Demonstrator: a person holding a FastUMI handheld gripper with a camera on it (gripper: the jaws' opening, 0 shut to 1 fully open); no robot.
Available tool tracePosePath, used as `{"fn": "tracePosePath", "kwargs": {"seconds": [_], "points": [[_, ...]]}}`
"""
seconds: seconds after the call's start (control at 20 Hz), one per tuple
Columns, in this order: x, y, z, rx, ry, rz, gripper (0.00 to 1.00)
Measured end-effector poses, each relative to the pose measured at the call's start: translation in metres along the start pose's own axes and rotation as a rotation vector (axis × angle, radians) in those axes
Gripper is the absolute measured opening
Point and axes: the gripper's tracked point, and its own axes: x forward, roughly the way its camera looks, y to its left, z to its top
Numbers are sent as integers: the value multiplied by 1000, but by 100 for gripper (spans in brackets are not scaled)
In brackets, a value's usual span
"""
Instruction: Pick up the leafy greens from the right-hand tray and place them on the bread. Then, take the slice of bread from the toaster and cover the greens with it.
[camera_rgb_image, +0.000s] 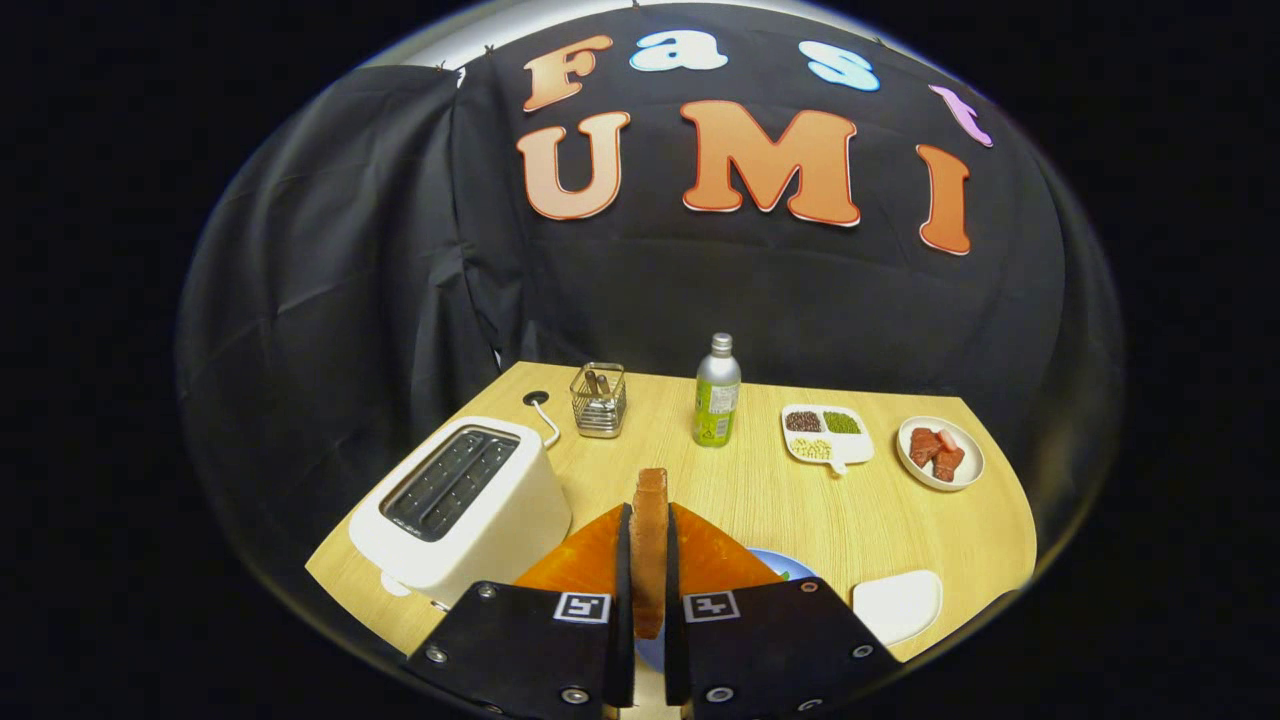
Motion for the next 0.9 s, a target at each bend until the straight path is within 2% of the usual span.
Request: {"fn": "tracePosePath", "kwargs": {"seconds": [0.9], "points": [[32, -49, -77, 50, 142, 37, 12]]}}
